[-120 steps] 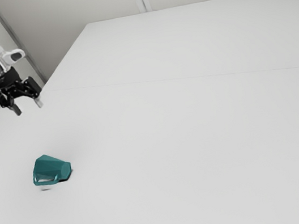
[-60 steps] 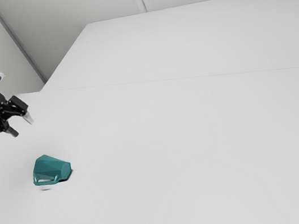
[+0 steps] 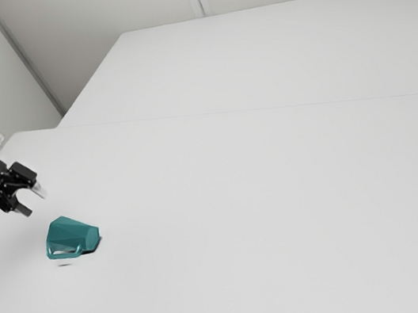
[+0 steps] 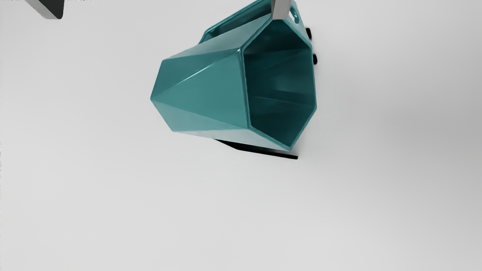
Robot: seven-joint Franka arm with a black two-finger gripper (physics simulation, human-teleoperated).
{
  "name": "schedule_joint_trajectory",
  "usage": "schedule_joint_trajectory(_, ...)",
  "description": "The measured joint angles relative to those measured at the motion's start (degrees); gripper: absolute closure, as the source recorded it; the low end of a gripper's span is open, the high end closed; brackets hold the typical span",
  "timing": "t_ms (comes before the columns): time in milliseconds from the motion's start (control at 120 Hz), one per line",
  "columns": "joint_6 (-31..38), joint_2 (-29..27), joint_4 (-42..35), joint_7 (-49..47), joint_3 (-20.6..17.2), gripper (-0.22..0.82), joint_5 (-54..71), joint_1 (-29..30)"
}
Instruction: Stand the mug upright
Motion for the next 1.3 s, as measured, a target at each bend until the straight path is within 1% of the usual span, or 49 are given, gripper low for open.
schedule_joint_trajectory(167, -0.02, 1.26, -0.55, 3.64, 0.0, 0.0, -2.15, 0.85)
schedule_joint_trajectory(500, -0.13, 1.83, -4.71, 10.45, 0.0, 0.0, -4.1, 2.96)
schedule_joint_trajectory(683, -0.03, 2.87, -4.88, 13.3, 0.0, 0.0, -5.48, 3.05)
schedule_joint_trajectory(800, -0.27, 3.12, -4.88, 15.09, -0.07, 0.0, -6.61, 4.61)
schedule_joint_trajectory(975, -0.44, 3.94, -4.88, 17.3, -0.16, 0.0, -7.74, 4.99)
schedule_joint_trajectory(1300, -0.24, 4.54, -5.47, 20.02, -2.14, 0.0, -9.94, 4.95)
